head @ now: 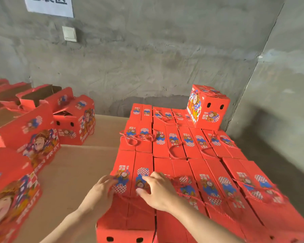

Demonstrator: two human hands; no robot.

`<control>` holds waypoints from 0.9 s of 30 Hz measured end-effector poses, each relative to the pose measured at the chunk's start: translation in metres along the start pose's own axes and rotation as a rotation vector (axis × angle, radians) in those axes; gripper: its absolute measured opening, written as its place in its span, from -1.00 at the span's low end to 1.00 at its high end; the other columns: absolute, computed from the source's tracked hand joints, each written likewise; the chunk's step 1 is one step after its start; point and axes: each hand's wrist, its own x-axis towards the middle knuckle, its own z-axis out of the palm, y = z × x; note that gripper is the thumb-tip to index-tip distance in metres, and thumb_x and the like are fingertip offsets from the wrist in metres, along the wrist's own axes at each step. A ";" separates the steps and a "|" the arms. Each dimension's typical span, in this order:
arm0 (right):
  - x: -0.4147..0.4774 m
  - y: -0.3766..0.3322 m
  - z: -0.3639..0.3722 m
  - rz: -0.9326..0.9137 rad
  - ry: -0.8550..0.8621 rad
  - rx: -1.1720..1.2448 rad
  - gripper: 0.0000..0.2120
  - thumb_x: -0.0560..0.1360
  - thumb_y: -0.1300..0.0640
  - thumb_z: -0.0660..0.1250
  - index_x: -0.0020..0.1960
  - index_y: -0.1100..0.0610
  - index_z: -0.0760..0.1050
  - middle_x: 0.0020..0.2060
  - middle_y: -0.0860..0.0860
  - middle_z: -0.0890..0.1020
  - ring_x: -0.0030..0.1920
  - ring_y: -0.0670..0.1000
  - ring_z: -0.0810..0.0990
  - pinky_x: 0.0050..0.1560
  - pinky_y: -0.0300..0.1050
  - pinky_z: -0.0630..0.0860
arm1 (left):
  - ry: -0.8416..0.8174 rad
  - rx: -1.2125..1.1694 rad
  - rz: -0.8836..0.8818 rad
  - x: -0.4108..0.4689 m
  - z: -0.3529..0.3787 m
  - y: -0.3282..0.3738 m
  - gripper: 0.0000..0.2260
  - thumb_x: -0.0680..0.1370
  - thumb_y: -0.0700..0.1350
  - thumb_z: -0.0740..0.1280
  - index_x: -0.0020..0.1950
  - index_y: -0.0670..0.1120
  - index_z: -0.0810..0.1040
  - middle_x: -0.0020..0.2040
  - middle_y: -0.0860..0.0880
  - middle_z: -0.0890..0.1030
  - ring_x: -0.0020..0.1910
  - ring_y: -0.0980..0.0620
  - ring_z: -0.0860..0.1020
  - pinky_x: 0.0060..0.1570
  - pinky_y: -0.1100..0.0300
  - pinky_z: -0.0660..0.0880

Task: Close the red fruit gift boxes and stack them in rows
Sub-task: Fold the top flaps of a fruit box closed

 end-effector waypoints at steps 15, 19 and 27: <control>0.016 -0.047 -0.052 0.434 0.209 0.733 -0.81 0.52 0.27 0.19 -0.26 0.21 0.44 -0.45 0.12 0.58 -0.47 0.06 0.54 -0.41 -0.12 0.49 | -0.057 -0.135 -0.217 0.013 -0.015 -0.002 -0.81 0.43 -0.03 0.43 0.02 0.00 0.56 -0.30 0.08 0.49 -0.19 -0.01 0.53 -0.29 0.29 0.43; 0.021 -0.053 -0.081 0.478 0.123 1.170 -0.83 0.51 0.20 0.24 -0.24 0.21 0.47 -0.53 0.06 0.53 -0.59 -0.02 0.41 -0.51 -0.24 0.32 | -0.093 0.133 0.011 0.016 -0.009 -0.001 -0.56 0.49 0.11 0.32 0.37 0.19 0.39 0.13 0.04 0.44 0.16 0.00 0.38 0.17 0.21 0.37; 0.023 -0.048 -0.063 0.340 0.037 1.184 -0.68 0.55 0.32 0.19 0.27 0.14 0.42 -0.41 0.08 0.59 -0.49 -0.04 0.35 -0.49 -0.24 0.23 | -0.227 0.099 0.391 0.001 0.012 0.023 -0.83 0.59 -0.02 0.20 -0.01 -0.07 0.52 -0.07 0.04 0.52 -0.03 0.04 0.48 -0.02 0.24 0.29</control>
